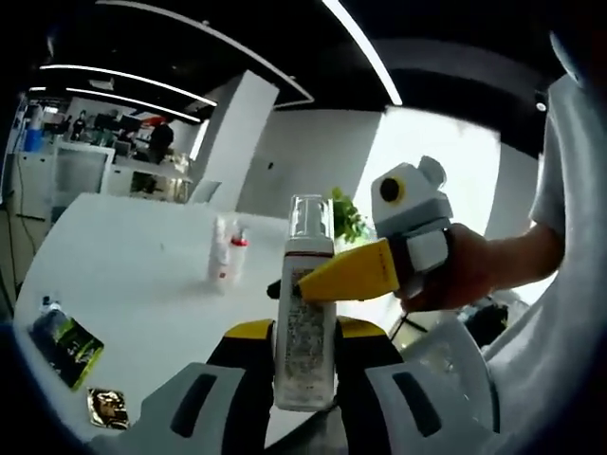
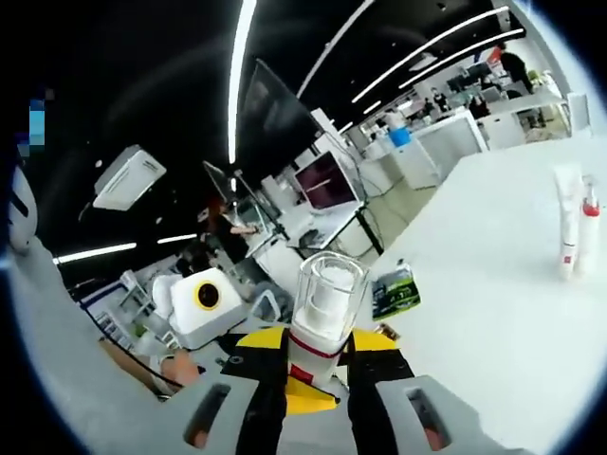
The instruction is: Arrange the skincare products in the storage area until every visible bottle or jar stands upright without overlapping.
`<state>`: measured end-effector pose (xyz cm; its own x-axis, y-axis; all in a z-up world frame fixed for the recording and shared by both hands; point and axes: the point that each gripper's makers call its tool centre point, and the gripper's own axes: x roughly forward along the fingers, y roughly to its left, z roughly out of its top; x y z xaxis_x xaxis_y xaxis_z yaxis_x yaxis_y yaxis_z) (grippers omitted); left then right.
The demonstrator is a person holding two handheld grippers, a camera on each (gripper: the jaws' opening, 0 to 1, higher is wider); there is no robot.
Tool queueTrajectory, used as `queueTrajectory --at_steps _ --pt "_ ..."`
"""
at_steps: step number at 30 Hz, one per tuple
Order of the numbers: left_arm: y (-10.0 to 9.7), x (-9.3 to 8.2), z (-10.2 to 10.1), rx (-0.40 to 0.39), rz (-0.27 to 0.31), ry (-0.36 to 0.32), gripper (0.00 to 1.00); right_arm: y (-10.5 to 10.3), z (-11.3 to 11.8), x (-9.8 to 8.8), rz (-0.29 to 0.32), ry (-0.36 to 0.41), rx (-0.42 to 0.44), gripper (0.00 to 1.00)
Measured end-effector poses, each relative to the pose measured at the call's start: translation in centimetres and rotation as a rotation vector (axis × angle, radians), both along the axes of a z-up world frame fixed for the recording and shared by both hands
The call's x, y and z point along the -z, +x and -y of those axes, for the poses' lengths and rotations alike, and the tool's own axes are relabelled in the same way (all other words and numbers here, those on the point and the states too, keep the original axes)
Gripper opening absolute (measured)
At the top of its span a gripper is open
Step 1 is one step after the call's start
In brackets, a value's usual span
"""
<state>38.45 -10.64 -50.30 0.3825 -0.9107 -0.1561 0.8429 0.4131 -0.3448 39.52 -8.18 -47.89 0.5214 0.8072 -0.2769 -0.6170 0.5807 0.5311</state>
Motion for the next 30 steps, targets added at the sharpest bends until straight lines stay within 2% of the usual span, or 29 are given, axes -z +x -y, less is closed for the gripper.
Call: queueTrajectory --at_steps 4,10,13,14,16,19,20,21,22,24,27,30 --pt "0.3 0.1 -0.1 -0.019 0.011 0.015 0.22 0.5 0.6 -0.4 0.056 -0.064 -0.009 0.16" --pt "1.1 0.6 -0.8 -0.062 -0.035 0.058 0.22 2.1 2.8 -1.9 0.109 -0.066 0.039 0.16" --pt "1.7 0.6 -2.2 -0.089 0.056 0.186 0.19 3.0 4.4 -2.3 0.128 -0.084 0.075 0.16" --pt "2.0 0.7 -2.8 -0.108 0.067 0.215 0.16 3.2 4.8 -2.4 0.13 -0.088 0.08 0.16" --pt "2.7 1.5 -4.6 -0.142 0.076 0.287 0.12 3.7 6.1 -2.4 0.143 -0.11 0.107 0.16" --pt "3.8 2.9 -7.0 -0.206 0.056 0.337 0.13 4.4 7.9 -2.3 0.152 -0.134 0.143 0.16" --pt "4.1 3.4 -7.6 -0.218 0.048 0.356 0.16 4.5 8.1 -2.3 0.153 -0.137 0.148 0.16" --pt "4.7 3.9 -8.7 -0.272 0.042 0.377 0.18 4.6 8.7 -2.2 0.154 -0.145 0.158 0.17" --pt "5.0 4.3 -9.4 -0.291 0.05 0.4 0.22 4.7 9.2 -2.1 0.158 -0.165 0.17 0.17" --pt "5.3 5.0 -10.1 -0.319 0.053 0.432 0.28 4.8 10.0 -1.9 0.165 -0.187 0.181 0.17" --pt "5.3 5.4 -10.0 -0.322 0.044 0.43 0.27 5.0 10.7 -1.6 0.166 -0.214 0.199 0.17" --pt "5.1 6.3 -9.5 -0.314 0.004 0.424 0.27 5.4 11.4 -1.4 0.171 -0.246 0.214 0.17"
